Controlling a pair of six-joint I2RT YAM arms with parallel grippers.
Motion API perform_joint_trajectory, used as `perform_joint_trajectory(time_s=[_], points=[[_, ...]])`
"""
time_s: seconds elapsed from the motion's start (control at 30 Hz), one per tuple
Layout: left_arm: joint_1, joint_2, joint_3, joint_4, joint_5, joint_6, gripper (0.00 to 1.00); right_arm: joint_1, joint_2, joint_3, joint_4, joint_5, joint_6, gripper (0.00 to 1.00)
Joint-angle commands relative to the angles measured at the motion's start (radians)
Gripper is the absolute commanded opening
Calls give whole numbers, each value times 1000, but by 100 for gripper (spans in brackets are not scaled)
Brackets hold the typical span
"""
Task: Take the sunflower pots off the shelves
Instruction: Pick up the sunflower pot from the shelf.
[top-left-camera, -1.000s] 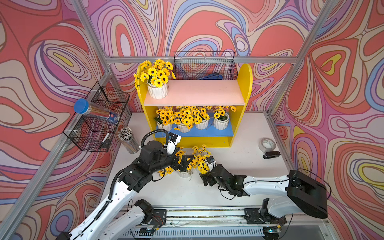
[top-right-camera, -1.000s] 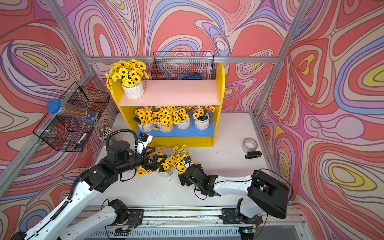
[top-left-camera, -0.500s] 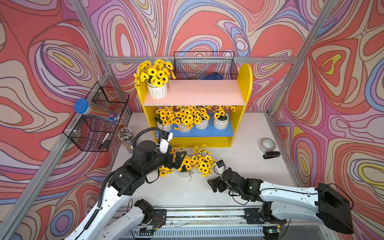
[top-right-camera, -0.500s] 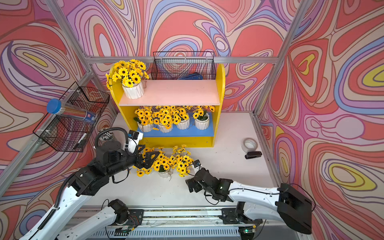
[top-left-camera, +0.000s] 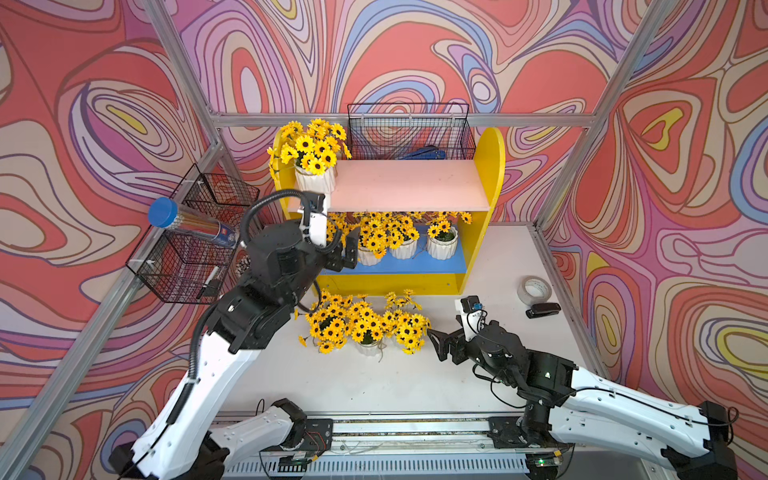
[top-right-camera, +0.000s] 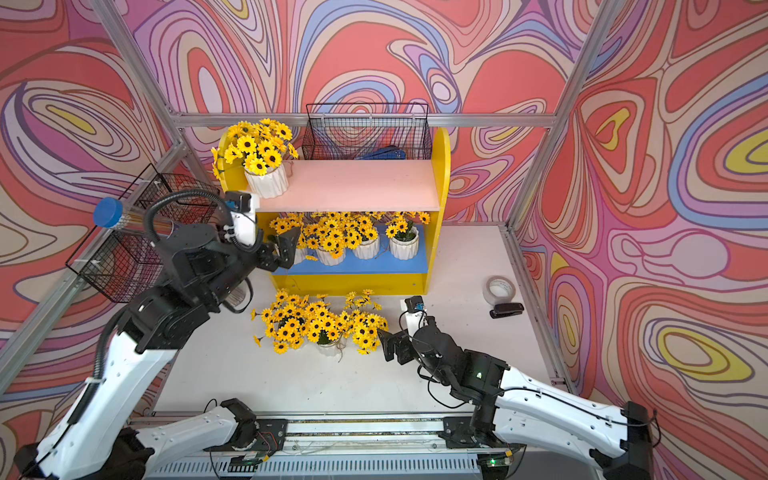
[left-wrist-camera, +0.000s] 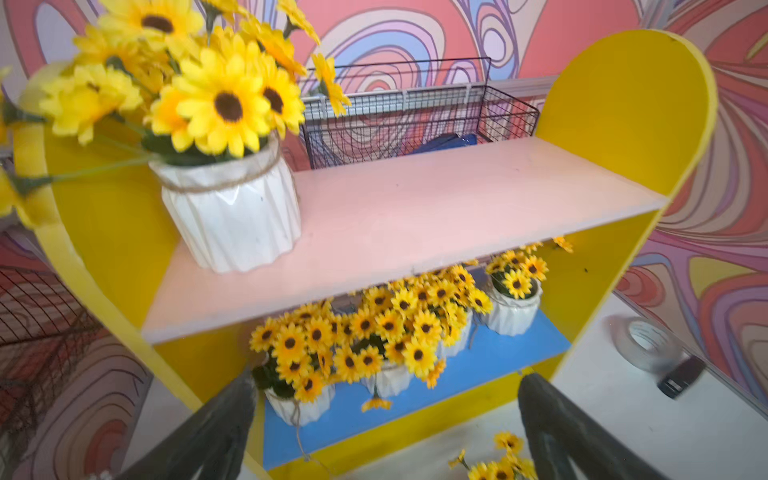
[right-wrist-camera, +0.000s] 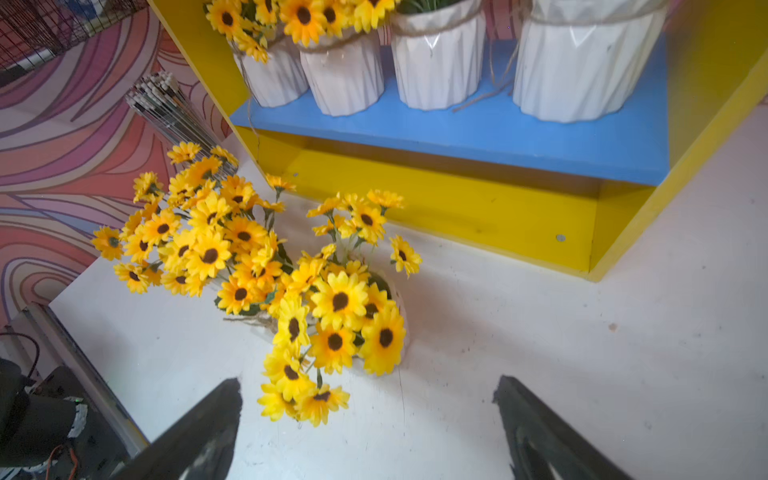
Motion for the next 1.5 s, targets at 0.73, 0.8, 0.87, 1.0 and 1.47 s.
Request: perform_joint_trajectory(time_s=[0.73, 0.8, 0.87, 1.0, 1.47], points=[[226, 364, 492, -308, 74, -29, 100, 7, -52, 125, 11, 142, -208, 98], [228, 353, 447, -250, 82, -19, 100, 6, -49, 122, 14, 140, -209, 98], [237, 364, 439, -226, 63, -23, 100, 6, -46, 117, 20, 134, -210, 98], [247, 366, 388, -146, 28, -25, 100, 6, -45, 117, 17, 129, -213, 98], [294, 388, 339, -5, 31, -11, 100, 6, -49, 125, 4, 132, -237, 98]])
